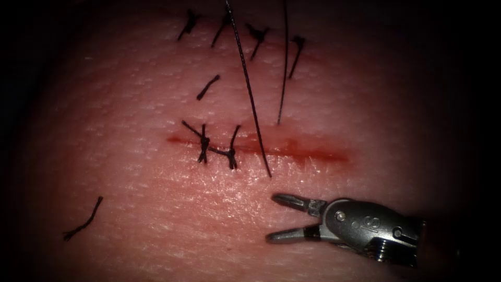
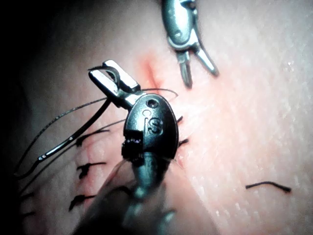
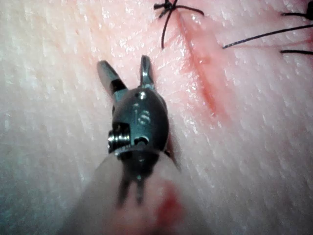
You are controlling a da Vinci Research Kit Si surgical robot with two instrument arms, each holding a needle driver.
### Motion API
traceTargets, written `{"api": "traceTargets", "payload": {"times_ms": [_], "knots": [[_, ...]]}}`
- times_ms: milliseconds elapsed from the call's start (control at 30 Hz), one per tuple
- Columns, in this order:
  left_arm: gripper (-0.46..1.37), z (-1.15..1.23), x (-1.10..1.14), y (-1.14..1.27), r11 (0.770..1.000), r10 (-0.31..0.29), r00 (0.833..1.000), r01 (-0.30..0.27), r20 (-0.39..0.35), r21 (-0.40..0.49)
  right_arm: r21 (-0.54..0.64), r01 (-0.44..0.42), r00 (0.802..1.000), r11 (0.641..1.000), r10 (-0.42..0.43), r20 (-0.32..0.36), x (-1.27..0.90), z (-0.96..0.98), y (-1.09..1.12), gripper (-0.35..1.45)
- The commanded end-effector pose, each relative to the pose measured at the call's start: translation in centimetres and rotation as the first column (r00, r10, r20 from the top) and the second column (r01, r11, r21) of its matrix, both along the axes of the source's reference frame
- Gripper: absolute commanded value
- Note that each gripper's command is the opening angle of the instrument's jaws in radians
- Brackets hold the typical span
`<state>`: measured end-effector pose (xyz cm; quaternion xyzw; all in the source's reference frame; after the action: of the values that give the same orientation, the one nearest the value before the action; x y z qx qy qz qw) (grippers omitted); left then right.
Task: Wound Closure
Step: Grasp the suture with the right tool and pull the suture through the cut.
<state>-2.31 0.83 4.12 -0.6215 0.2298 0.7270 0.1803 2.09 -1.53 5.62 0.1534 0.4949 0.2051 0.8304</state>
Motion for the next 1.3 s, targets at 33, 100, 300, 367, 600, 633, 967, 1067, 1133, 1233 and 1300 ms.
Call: {"api": "traceTargets", "payload": {"times_ms": [33,100,300,367,600,633,967,1067,1133,1233,1300], "knots": [[-0.35,0.07,-0.04,-0.06,1.000,0.026,1.000,-0.026,-0.004,0.009,0.000,-0.002,1.000,1.000,0.002,0.001,0.00,-0.01,0.00,0.38],[-0.35,0.21,-0.10,-0.17,0.999,0.034,0.999,-0.034,-0.011,0.021,0.000,-0.002,1.000,1.000,0.002,0.001,0.00,-0.01,0.00,0.38],[-0.35,0.74,-0.19,-0.51,0.997,0.053,0.998,-0.051,-0.029,0.056,0.000,0.000,1.000,1.000,0.000,0.000,-0.01,-0.02,-0.01,0.38],[-0.35,0.86,-0.19,-0.57,0.997,0.055,0.998,-0.053,-0.038,0.056,0.000,0.000,1.000,1.000,0.000,0.000,-0.01,-0.03,-0.01,0.38],[-0.35,1.27,-0.16,-0.70,0.995,0.068,0.996,-0.063,-0.058,0.083,0.001,0.001,1.000,1.000,-0.001,-0.001,0.00,-0.04,-0.02,0.38],[-0.35,1.32,-0.16,-0.72,0.994,0.070,0.996,-0.065,-0.059,0.092,0.002,0.001,1.000,1.000,-0.001,-0.001,0.00,-0.05,-0.02,0.38],[-0.35,1.59,-0.06,-1.11,0.987,0.073,0.995,-0.062,-0.071,0.147,-0.002,-0.016,1.000,1.000,0.016,0.010,-0.05,-0.08,0.04,0.37],[-0.35,1.58,0.00,-1.14,0.987,0.073,0.995,-0.062,-0.068,0.151,-0.009,-0.040,0.999,0.999,0.040,0.023,-0.10,-0.10,0.11,0.39],[-0.35,1.57,0.02,-1.16,0.986,0.072,0.995,-0.061,-0.064,0.155,-0.013,-0.059,0.998,0.998,0.060,0.025,-0.11,-0.11,0.18,0.43],[-0.35,1.57,0.03,-1.19,0.986,0.072,0.996,-0.062,-0.061,0.158,-0.016,-0.076,0.997,0.997,0.077,0.025,-0.11,-0.11,0.24,0.46],[-0.35,1.58,0.01,-1.21,0.985,0.073,0.996,-0.063,-0.056,0.160,-0.017,-0.080,0.996,0.997,0.080,0.028,-0.08,-0.09,0.26,0.45]]}}
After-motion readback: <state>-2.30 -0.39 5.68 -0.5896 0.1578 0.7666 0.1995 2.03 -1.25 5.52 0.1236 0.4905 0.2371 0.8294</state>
